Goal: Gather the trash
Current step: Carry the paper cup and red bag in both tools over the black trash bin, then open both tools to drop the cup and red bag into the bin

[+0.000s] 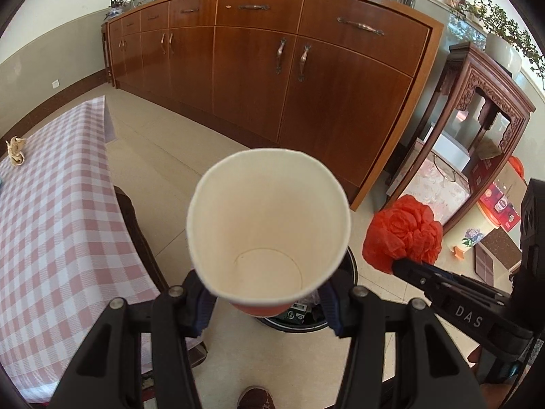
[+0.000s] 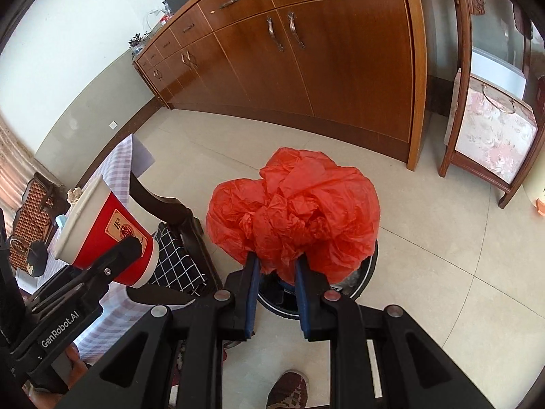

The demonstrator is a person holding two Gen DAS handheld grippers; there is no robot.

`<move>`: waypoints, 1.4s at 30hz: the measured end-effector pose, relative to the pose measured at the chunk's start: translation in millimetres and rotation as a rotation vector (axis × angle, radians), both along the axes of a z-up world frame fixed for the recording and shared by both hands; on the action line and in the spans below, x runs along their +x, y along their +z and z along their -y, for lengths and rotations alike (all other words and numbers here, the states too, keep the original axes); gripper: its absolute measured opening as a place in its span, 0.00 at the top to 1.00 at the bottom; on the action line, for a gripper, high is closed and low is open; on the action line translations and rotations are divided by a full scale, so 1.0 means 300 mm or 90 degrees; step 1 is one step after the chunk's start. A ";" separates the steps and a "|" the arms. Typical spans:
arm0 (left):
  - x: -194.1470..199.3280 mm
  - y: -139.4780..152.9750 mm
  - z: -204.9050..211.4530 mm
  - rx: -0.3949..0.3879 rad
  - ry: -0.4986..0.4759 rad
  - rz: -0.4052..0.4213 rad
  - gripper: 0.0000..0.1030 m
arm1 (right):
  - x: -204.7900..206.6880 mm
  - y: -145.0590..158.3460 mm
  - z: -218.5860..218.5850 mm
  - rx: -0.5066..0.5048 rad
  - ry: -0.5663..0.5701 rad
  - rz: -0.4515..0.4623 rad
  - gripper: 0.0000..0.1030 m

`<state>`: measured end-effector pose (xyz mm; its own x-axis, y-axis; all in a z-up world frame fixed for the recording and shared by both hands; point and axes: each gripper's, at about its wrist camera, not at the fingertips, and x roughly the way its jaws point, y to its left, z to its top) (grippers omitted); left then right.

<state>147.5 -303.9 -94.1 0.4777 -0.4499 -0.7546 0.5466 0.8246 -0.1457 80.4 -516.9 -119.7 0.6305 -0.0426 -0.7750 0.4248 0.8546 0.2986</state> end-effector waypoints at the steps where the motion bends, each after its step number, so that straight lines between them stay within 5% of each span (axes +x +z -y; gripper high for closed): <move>1: 0.005 -0.014 0.013 0.003 0.000 -0.005 0.48 | 0.006 -0.018 0.019 0.007 -0.004 -0.006 0.79; 24: 0.106 -0.270 0.198 0.076 -0.006 -0.111 0.46 | 0.248 -0.370 0.198 0.059 -0.031 -0.169 0.78; 28: 0.122 -0.285 0.211 0.080 -0.003 -0.116 0.45 | 0.265 -0.384 0.201 0.053 -0.031 -0.179 0.74; 32: 0.140 -0.298 0.218 0.083 -0.004 -0.129 0.41 | 0.262 -0.390 0.210 0.050 -0.048 -0.182 0.52; 42: 0.130 -0.220 0.193 0.079 0.004 -0.091 0.40 | 0.177 -0.264 0.222 0.033 -0.090 -0.122 0.50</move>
